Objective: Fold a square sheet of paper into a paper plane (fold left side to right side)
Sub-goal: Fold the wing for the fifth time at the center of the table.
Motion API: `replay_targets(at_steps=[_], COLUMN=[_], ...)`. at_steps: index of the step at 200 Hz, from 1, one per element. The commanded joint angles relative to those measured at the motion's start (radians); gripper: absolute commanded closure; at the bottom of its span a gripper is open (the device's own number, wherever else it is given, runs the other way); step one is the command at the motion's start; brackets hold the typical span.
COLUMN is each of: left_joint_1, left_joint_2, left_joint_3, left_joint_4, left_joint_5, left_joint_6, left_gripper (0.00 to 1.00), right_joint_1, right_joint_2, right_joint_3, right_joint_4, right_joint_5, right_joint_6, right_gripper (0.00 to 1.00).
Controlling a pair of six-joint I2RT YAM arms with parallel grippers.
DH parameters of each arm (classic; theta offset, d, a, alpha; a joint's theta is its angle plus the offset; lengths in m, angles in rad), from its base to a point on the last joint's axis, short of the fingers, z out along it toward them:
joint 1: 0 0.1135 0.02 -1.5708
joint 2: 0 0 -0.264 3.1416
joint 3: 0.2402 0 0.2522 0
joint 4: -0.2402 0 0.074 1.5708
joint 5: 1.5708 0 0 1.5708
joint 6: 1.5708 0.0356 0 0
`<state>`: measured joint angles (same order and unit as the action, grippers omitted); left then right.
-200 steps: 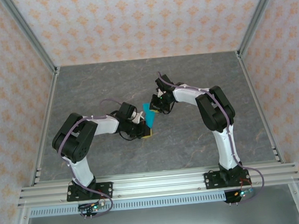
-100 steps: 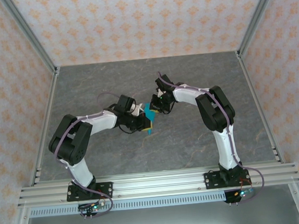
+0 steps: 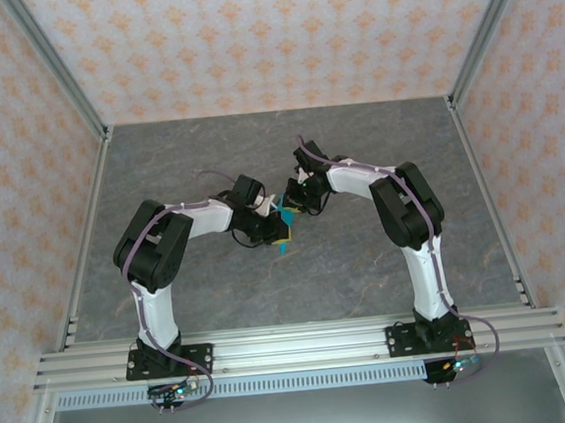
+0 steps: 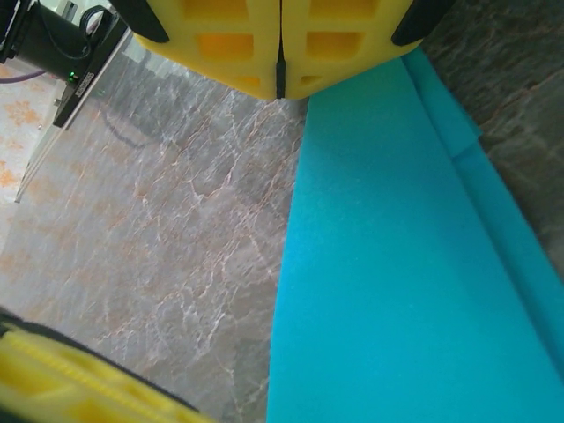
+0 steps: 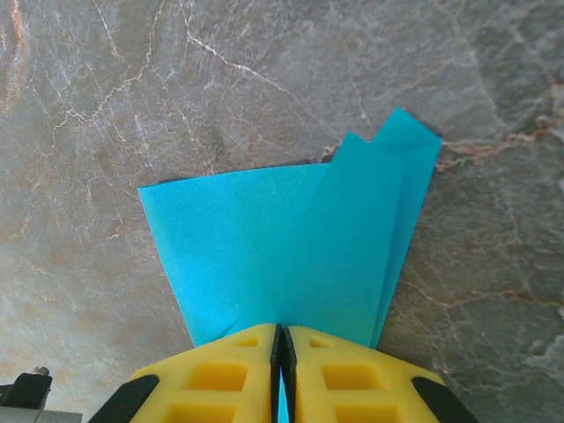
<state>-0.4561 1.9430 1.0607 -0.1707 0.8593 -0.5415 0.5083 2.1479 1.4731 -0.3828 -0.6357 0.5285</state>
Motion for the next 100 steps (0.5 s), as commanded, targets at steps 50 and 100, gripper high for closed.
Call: replay_targets(at_steps=[50,100], left_joint_1=[-0.016,-0.088], left_joint_2=[-0.089,-0.141], left_joint_3=[-0.163,-0.190], left_joint_4=[-0.078,-0.160], left_joint_5=[-0.036,-0.040], left_joint_6=[0.062,0.095], left_gripper=[0.96,0.96], right_joint_1=[-0.001,0.000], right_joint_2=[0.079,0.079], right_joint_3=[-0.017,-0.013], right_joint_4=[-0.126,-0.128], right_joint_5=[0.093,0.093], right_joint_6=[-0.021,-0.021], right_gripper=[0.85,0.85])
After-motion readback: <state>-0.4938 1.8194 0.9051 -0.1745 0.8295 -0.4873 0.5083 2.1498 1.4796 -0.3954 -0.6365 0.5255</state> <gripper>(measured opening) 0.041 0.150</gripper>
